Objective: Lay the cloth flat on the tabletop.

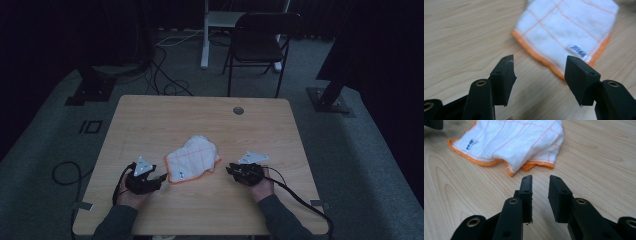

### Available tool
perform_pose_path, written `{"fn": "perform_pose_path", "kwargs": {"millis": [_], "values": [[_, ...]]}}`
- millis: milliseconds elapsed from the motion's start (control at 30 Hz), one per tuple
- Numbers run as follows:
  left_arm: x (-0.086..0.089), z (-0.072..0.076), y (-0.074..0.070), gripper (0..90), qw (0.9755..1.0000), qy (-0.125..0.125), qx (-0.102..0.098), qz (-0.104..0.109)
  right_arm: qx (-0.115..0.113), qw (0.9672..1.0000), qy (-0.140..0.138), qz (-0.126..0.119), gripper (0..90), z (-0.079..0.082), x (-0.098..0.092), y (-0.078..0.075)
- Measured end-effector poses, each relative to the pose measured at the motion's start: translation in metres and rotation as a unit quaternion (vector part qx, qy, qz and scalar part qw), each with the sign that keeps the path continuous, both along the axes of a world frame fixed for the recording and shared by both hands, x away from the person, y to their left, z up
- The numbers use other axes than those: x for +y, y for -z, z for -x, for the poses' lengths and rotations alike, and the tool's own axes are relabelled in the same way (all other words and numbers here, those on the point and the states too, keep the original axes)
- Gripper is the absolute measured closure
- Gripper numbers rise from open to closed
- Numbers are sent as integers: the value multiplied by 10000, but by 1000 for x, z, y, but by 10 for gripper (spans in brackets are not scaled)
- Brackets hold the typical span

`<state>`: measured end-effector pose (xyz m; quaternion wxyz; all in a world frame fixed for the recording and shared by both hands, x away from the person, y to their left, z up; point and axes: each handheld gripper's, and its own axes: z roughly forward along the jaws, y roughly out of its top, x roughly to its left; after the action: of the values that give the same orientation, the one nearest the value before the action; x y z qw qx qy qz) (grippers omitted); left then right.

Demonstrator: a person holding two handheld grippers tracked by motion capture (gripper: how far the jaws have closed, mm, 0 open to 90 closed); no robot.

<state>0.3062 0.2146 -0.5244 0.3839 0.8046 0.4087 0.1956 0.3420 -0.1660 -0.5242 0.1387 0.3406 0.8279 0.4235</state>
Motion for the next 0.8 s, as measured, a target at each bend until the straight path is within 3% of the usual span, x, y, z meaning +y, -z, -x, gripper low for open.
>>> {"fn": "perform_pose_path", "kwargs": {"millis": [333, 467, 633, 767, 800], "values": [[-25, 2, 3, 427, 9993, 379, 42, -42, -53, 10000, -58, 45, 783, -4, 11, 2], [-33, -1, 8, 440, 9987, 465, 131, -156, -70, 10000, -10, 18, 787, -8, 11, 3], [-34, -3, 11, 473, 9984, 478, 192, -246, -74, 10000, 34, -19, 787, -12, 12, 2], [-34, -6, 15, 526, 9980, 386, 249, -433, -69, 10000, 29, -19, 780, -14, 14, 3], [-33, -7, 15, 528, 9983, 368, 275, -368, -77, 10000, 29, -25, 779, -15, 15, 3]]}}
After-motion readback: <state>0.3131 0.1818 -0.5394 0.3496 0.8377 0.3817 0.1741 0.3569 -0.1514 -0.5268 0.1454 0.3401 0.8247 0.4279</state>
